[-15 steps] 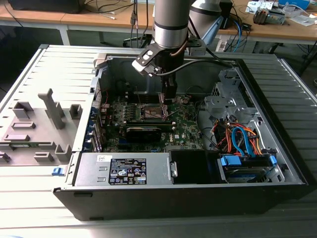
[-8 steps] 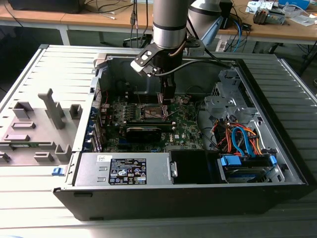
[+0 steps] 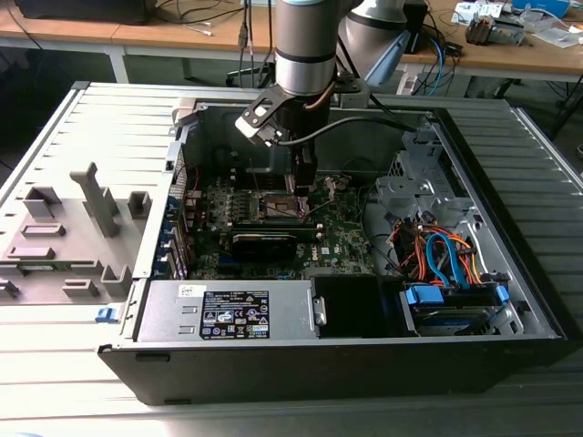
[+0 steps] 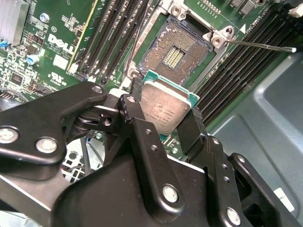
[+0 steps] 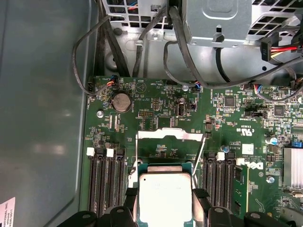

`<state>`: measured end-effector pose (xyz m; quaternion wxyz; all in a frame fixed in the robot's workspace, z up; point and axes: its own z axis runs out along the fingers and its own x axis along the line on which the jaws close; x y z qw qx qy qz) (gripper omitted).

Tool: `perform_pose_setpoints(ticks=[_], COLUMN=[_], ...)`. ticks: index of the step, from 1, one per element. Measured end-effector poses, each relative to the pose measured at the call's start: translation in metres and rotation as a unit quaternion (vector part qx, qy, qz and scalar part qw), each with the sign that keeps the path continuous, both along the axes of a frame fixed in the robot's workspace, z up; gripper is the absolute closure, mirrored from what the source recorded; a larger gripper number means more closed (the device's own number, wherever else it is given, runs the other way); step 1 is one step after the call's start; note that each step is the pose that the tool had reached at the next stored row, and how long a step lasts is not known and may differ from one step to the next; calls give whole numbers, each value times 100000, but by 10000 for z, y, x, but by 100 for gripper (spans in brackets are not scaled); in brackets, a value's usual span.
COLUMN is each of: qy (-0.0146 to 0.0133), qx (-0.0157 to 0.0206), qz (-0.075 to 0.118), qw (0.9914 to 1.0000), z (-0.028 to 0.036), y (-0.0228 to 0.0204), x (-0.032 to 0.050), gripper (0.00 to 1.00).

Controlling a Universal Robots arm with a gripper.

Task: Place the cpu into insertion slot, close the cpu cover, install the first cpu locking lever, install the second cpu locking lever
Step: 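Place the cpu into insertion slot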

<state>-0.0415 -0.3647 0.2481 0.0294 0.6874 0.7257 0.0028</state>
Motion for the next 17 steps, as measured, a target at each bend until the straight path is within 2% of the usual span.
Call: perform_pose_setpoints(ticks=[8,10,17], qy=[1,-1,0], qx=[-2,-4,-4], qz=[2,2,1], qw=[100000,100000,100000], z=[-27,-72,-83], y=[18,18,18], x=[-13,-13,-14], gripper=[45,45,45])
